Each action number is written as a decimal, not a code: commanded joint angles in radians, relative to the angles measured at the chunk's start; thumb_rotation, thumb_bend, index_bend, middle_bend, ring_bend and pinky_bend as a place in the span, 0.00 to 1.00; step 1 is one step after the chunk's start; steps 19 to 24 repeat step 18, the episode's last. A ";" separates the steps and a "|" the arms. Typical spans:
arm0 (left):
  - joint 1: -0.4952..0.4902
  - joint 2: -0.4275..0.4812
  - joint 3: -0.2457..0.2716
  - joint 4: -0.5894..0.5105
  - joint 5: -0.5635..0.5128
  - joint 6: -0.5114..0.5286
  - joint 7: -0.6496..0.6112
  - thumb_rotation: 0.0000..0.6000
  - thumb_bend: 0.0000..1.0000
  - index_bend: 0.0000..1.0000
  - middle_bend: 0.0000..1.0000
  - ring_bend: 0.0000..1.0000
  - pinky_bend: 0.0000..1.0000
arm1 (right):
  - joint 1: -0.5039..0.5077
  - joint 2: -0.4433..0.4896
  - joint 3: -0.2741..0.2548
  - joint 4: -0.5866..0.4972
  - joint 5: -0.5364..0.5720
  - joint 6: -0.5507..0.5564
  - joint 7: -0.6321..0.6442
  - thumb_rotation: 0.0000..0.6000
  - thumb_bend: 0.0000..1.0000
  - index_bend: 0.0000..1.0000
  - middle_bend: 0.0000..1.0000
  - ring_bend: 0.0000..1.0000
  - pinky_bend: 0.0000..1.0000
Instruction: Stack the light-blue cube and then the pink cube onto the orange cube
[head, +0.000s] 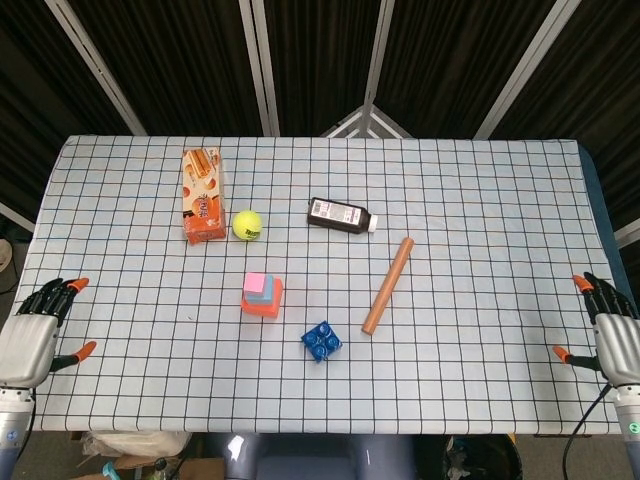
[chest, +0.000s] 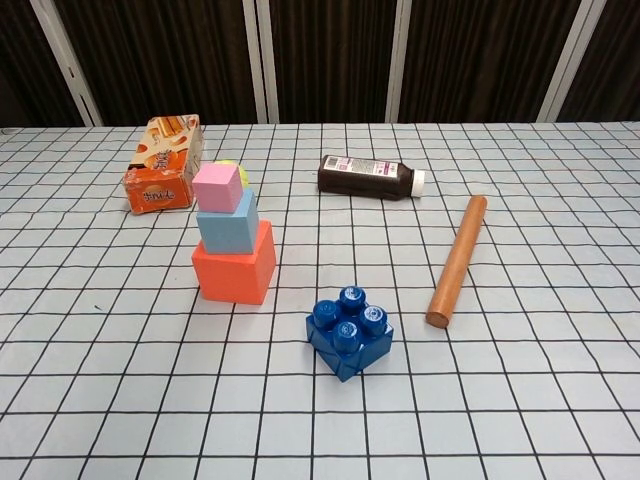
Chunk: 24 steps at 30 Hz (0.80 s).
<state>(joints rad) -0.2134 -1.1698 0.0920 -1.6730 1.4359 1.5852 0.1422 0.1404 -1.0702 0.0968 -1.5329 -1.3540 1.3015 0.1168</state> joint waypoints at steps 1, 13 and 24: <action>0.013 -0.001 -0.009 -0.007 0.014 0.006 0.008 1.00 0.20 0.13 0.16 0.12 0.20 | 0.005 -0.003 0.001 0.002 0.004 -0.008 -0.001 1.00 0.07 0.00 0.04 0.03 0.12; 0.040 -0.007 -0.038 -0.015 0.013 -0.013 0.043 1.00 0.20 0.13 0.16 0.12 0.20 | 0.009 -0.003 0.004 0.007 0.009 -0.018 0.014 1.00 0.07 0.00 0.04 0.03 0.12; 0.047 -0.021 -0.052 -0.013 0.029 -0.011 0.068 1.00 0.20 0.13 0.16 0.12 0.20 | 0.014 -0.005 0.008 0.016 0.004 -0.020 0.025 1.00 0.07 0.00 0.04 0.03 0.12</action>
